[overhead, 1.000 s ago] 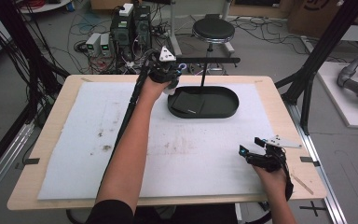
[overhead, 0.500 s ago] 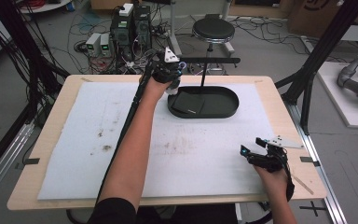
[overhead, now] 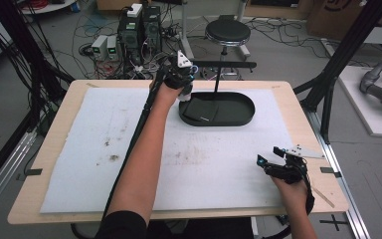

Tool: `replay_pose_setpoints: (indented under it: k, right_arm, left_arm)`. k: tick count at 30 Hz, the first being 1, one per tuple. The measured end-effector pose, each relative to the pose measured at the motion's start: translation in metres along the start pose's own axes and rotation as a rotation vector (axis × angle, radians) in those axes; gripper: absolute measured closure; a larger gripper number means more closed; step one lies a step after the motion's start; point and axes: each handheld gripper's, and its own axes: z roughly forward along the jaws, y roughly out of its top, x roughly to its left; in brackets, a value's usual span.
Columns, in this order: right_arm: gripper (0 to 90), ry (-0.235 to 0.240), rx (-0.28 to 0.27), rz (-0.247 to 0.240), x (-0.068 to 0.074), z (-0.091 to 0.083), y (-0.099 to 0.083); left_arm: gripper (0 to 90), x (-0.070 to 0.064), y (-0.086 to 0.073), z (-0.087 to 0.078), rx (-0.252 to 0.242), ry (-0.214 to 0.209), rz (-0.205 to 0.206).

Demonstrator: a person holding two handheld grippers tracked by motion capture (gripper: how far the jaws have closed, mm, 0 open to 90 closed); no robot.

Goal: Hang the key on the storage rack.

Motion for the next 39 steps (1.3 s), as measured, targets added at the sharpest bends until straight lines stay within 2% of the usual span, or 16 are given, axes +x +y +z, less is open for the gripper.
replay_pose_setpoints:
  k: [6, 11, 18, 24, 26, 28, 35, 39]
  right_arm:
    - [20.2, 0.002, -0.001, 0.008, -0.001, 0.0, 0.0]
    - [20.2, 0.003, -0.003, 0.004, 0.0, -0.001, 0.0]
    - [20.2, 0.003, -0.001, 0.0, 0.001, -0.001, 0.0]
    - [20.2, 0.0, 0.001, -0.001, 0.001, -0.001, 0.001]
    - [20.2, -0.001, 0.001, -0.009, 0.002, 0.0, 0.001]
    - [20.2, -0.003, 0.003, -0.011, 0.002, 0.0, 0.001]
    - [20.2, -0.008, 0.003, -0.011, 0.001, -0.001, 0.002]
    - [20.2, -0.008, 0.006, -0.014, 0.003, -0.001, 0.002]
  left_arm:
    - [64.9, -0.003, -0.003, 0.004, 0.021, -0.001, -0.002]
    - [63.1, -0.003, -0.004, 0.001, 0.02, -0.005, -0.009]
    - [55.6, 0.0, -0.013, -0.013, -0.004, -0.034, -0.068]
    - [48.4, 0.005, -0.028, -0.034, -0.036, -0.09, -0.125]
    - [45.8, 0.006, -0.035, -0.044, -0.058, -0.123, -0.166]
    - [42.8, 0.006, -0.042, -0.053, -0.072, -0.154, -0.187]
    - [37.0, 0.005, -0.059, -0.082, -0.107, -0.227, -0.209]
    - [36.8, 0.002, -0.069, -0.096, -0.125, -0.272, -0.203]
